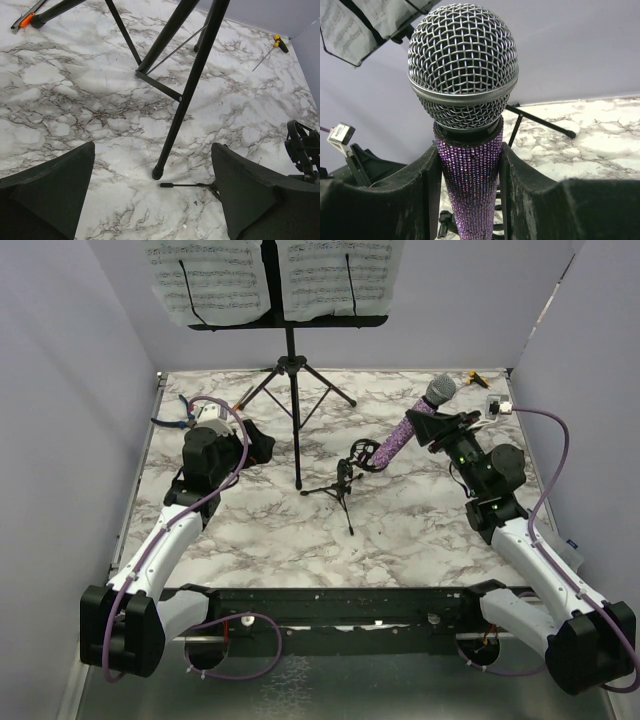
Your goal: Set up the instrument practice props
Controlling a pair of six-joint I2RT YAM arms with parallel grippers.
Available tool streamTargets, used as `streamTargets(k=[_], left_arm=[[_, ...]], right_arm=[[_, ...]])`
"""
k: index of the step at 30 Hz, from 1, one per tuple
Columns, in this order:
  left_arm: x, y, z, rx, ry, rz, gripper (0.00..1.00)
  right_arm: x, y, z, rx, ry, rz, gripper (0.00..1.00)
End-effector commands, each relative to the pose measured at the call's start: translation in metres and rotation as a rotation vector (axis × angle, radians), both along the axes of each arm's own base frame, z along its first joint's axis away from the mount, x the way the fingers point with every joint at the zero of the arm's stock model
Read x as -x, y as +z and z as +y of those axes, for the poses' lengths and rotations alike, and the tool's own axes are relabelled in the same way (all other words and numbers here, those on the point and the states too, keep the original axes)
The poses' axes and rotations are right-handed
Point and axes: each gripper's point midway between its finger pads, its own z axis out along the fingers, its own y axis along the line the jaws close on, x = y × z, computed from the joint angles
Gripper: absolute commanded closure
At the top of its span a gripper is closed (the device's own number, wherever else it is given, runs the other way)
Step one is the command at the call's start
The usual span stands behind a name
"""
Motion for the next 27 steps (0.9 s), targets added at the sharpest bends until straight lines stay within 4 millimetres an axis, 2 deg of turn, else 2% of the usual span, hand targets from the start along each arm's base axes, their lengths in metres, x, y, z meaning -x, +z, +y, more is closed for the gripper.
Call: streamTargets(k=[1,8,14,27], left_arm=[[0.002,-0.003,0.008,-0.014,0.025,0.002,0.02],[0.001,-0.005,0.008,-0.009,0.026,0.01,0.02],[0.001,-0.006,0.008,-0.002,0.026,0.013,0.01],[0.0,-0.006,0.01,0.021,0.022,0.021,0.02]], right_arm=[[0.002,0.04,-0.011,-0.071,-0.047,-0.124,1.0],[-0.003,0.047,-0.016,-0.076,-0.084,-0.147,1.0],[-0.018,0.047,-0.006,-0.059,-0.056,-0.139,1.0],[-0.038,0.027,0.0,-0.029,-0.055,-0.097,1.0]])
